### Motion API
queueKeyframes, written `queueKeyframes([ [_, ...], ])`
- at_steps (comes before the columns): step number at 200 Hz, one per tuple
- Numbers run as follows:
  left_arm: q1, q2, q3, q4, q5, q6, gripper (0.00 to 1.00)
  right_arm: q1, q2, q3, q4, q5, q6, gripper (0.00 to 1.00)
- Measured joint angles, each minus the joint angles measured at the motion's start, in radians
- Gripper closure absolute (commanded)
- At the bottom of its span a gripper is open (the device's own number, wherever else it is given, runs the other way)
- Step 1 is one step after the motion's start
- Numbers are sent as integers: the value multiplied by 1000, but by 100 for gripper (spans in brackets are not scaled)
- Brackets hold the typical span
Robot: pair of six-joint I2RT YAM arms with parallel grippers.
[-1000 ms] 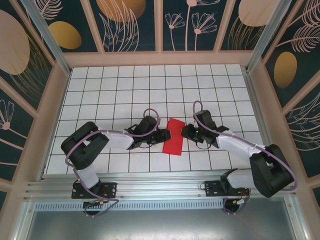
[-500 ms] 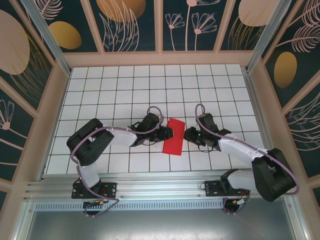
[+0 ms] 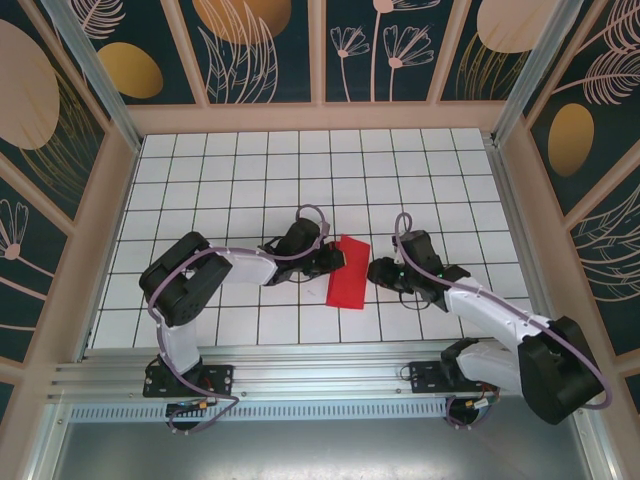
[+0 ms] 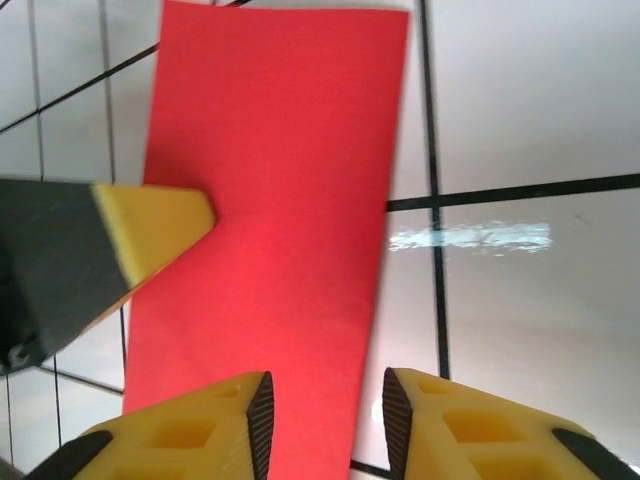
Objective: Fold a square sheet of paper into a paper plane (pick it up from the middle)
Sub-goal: Fold the triangle a second time at the center of the table.
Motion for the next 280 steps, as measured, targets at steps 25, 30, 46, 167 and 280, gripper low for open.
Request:
queueKeyframes([
  [25, 0, -44, -68, 14, -28, -39, 100, 87, -27, 0, 1, 34, -51, 49],
  [30, 0, -58, -84, 14, -34, -47, 100, 103, -33, 0, 1, 43, -57, 48],
  [46, 0, -94, -119, 14, -56, -64, 100, 180, -55, 0, 8, 97, -92, 47],
  [167, 0, -125, -137, 15, -101, -100, 100, 704, 260, 135, 92, 566, -295, 42],
  [280, 0, -125, -134, -2, -105, -100, 100, 731, 365, 202, 48, 705, -318, 55],
])
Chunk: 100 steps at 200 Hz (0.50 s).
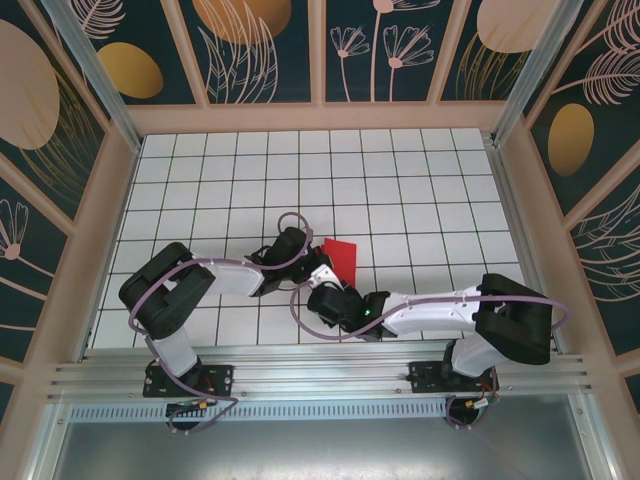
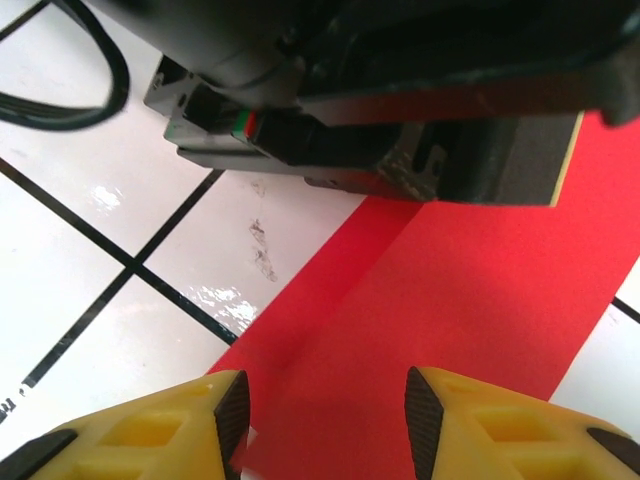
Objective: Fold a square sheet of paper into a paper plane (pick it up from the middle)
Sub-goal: Fold the triangle a second time at the center of the table.
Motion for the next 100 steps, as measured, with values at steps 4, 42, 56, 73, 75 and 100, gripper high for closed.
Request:
queueKeyframes([
  [4, 0, 0, 1, -2, 0, 0, 100, 0, 0, 0, -3, 0, 0, 56],
  [42, 0, 0, 8, -8, 0, 0, 100, 7, 0, 3, -23, -1, 5, 70],
  [56, 0, 0, 11, -10, 0, 0, 100, 9, 0, 4, -24, -2, 8, 78],
  [73, 0, 0, 11, -14, 0, 0, 100, 11, 0, 5, -30, 0, 8, 87],
  [75, 0, 0, 11, -14, 0, 0, 100, 11, 0, 6, -31, 2, 10, 87],
  [100, 1, 0, 14, -26, -2, 8, 99, 11, -9, 7, -35, 4, 19, 98],
])
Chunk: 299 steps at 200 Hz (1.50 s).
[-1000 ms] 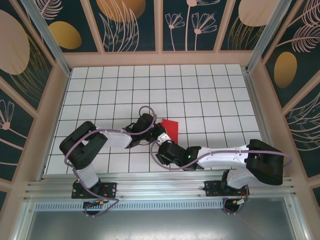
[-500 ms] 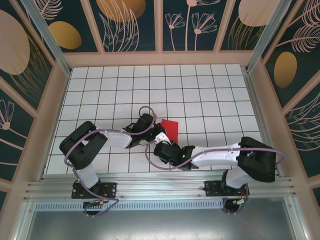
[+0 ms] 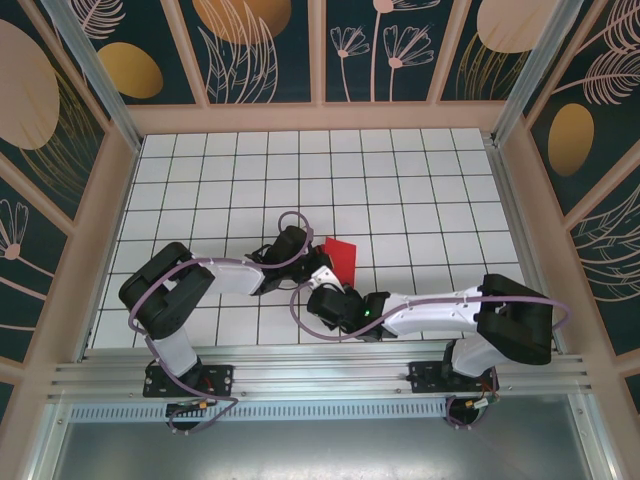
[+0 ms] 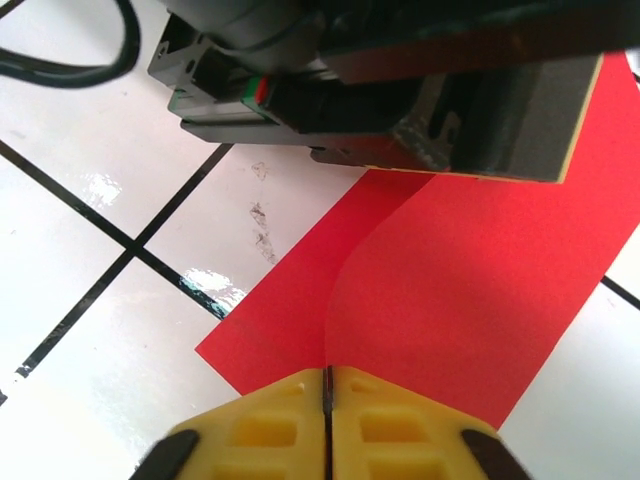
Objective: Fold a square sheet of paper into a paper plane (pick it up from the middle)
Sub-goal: Fold the triangle a second time at the center of the table.
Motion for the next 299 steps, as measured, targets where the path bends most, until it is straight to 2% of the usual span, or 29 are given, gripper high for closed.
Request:
queueKeyframes([
  [24, 0, -1, 3, -16, -7, 14, 90, -8, -28, 0, -6, -7, 7, 100],
  [49, 2, -28, 10, -70, -34, 42, 60, -48, -76, -1, 6, -64, 8, 100],
  [68, 9, -82, 10, -103, -61, 60, 57, -91, -109, -8, 38, -135, 13, 100],
  [82, 17, -132, 8, -119, -86, 67, 45, -127, -124, -17, 67, -197, 19, 100],
  [88, 19, -153, 6, -124, -98, 73, 43, -139, -125, -20, 77, -221, 26, 100],
  [113, 27, -233, -11, -144, -138, 78, 47, -180, -126, -41, 121, -308, 37, 100],
  [149, 28, -306, -92, -151, -164, 84, 77, -242, -126, -82, 194, -432, 55, 100],
  [179, 28, -323, -169, -147, -147, 85, 92, -304, -126, -127, 258, -526, 79, 100],
  [235, 28, -249, -181, -105, -61, 89, 100, -352, -126, -184, 334, -610, 114, 100],
  [299, 7, -174, -162, -102, -4, 103, 100, -398, -121, -210, 381, -659, 141, 100],
])
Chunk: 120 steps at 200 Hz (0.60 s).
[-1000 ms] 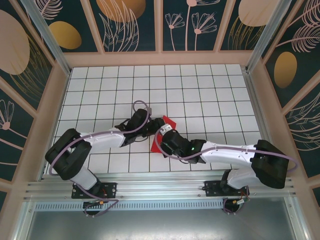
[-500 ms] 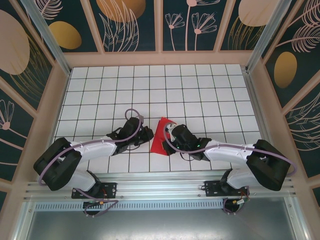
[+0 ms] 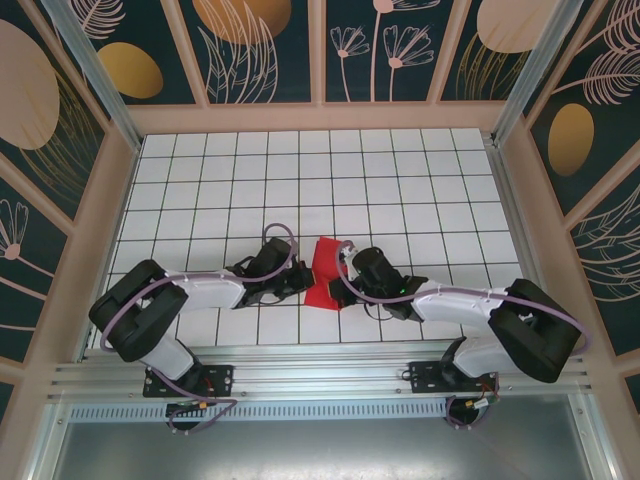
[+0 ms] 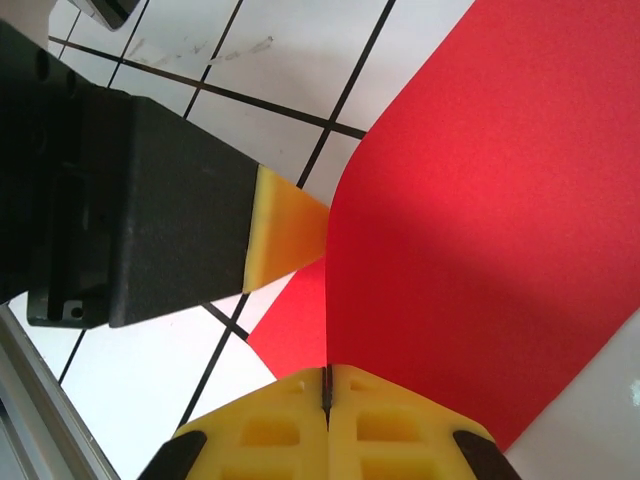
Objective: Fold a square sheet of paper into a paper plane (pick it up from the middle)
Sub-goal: Fold the triangle a second time at the center of the table.
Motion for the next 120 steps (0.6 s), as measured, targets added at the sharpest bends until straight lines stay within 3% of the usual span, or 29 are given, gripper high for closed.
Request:
queueKeyframes([
  [120, -49, 82, 34, -16, -13, 49, 100, -64, 31, -3, 23, -82, -12, 98],
])
